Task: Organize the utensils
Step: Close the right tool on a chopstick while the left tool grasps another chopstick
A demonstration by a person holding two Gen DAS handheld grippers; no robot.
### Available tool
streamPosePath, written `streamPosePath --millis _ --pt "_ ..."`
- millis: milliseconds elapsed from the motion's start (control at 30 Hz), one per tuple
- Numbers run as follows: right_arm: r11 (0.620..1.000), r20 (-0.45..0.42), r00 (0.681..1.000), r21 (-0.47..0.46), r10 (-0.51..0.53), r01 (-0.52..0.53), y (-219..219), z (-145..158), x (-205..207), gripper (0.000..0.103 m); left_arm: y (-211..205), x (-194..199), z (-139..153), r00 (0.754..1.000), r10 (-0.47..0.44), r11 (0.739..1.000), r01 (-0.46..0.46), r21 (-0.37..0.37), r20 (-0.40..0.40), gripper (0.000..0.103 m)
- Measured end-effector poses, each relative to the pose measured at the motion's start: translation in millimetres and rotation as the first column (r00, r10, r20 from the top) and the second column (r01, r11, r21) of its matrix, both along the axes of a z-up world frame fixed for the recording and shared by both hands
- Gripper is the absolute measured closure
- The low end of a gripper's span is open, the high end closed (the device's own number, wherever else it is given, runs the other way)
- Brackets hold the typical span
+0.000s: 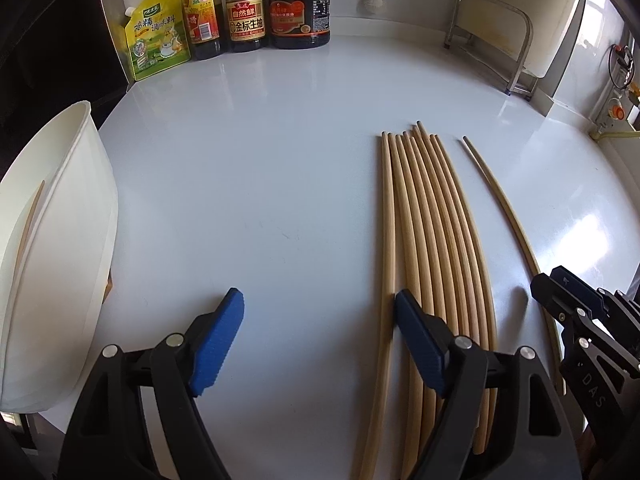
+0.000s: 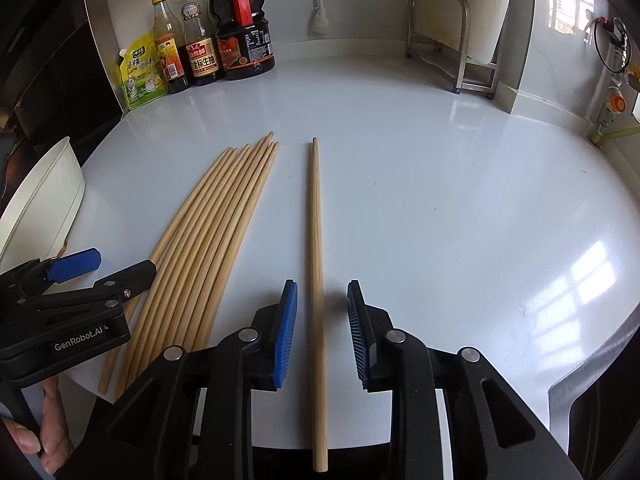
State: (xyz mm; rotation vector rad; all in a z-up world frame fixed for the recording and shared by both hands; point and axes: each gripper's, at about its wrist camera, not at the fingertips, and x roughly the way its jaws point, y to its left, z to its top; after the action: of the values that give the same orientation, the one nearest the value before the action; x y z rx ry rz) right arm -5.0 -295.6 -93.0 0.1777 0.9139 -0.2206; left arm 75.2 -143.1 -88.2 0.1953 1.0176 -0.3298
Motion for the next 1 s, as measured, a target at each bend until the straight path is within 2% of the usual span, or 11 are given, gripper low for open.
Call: streamPosePath --millis 67,167,367,433,467,533,567,600,833,1000 --pt "1.000 -0.001 1.000 -0.009 -0.003 0.003 0 0 4 0.078 -1 1 0 1.000 0.000 1.000 0.000 0.001 0.004 0.028" --pt "0.999 -0.006 1.000 -0.033 0.000 0.000 2 -1 10 0.078 -3 0 1 1.000 -0.007 1.000 0.007 -0.002 0.013 0.035" --pt "0.997 -0.005 1.000 -0.074 0.024 -0.024 10 -3 19 0.078 -7 -4 3 0.999 -0.034 0.999 0.035 -0.009 0.031 0.054" --pt "0.996 -0.004 0.999 -0.076 0.035 -0.035 13 -3 22 0.079 -10 -5 4 0.999 -0.045 0.999 0.046 -0.012 0.030 0.067" --pt "0.996 -0.004 0.999 -0.074 0.041 -0.041 14 -3 23 0.083 -11 -6 4 0.998 -0.051 0.999 0.052 -0.011 0.029 0.071" --pt "0.996 -0.003 0.999 -0.071 0.048 -0.048 16 -3 24 0.092 -13 -7 5 0.998 -0.062 0.998 0.063 -0.011 0.025 0.086" --pt "0.996 -0.001 0.999 -0.070 0.046 -0.046 15 -3 25 0.096 -14 -7 5 0.997 -0.067 0.998 0.067 -0.009 0.024 0.089" --pt "0.997 0.000 0.999 -0.066 0.046 -0.045 15 -3 25 0.096 -15 -8 5 0.997 -0.070 0.997 0.071 -0.008 0.022 0.094" --pt "1.000 0.017 1.000 0.023 0.017 -0.018 5 -1 21 0.097 -10 -7 5 0.998 -0.064 0.998 0.064 -0.030 -0.005 0.096" --pt "0.999 0.035 0.999 0.040 0.011 -0.013 7 4 16 0.097 -5 -7 6 0.998 -0.055 0.998 0.054 -0.044 -0.025 0.096"
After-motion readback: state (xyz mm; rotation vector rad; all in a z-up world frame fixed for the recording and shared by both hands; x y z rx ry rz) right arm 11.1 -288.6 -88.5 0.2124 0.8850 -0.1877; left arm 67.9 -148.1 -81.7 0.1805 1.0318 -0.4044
